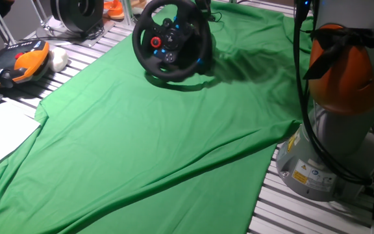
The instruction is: Rotate the steering wheel 90 degrees clockwise
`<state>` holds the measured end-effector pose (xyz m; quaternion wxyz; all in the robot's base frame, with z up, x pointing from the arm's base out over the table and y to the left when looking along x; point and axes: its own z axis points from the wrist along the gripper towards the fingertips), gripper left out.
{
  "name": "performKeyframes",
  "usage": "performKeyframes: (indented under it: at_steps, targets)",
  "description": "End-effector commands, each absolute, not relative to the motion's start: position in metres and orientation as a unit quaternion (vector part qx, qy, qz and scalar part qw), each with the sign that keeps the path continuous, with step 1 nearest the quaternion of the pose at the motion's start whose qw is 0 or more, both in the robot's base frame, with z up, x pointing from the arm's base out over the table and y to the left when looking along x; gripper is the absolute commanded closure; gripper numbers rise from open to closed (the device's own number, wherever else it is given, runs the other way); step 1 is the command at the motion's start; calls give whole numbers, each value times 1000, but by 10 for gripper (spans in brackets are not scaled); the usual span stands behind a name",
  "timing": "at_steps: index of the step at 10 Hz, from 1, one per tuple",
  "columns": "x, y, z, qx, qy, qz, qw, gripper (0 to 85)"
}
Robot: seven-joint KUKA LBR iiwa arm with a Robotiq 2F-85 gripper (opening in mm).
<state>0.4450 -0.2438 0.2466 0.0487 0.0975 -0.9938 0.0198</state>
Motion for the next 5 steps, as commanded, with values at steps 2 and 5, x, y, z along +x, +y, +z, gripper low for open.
performKeyframes:
  at_steps: [2, 5]
  targets:
    - [445, -243, 245, 96, -994, 19, 47, 680]
    - [443, -239, 241, 89, -995, 18, 40, 680]
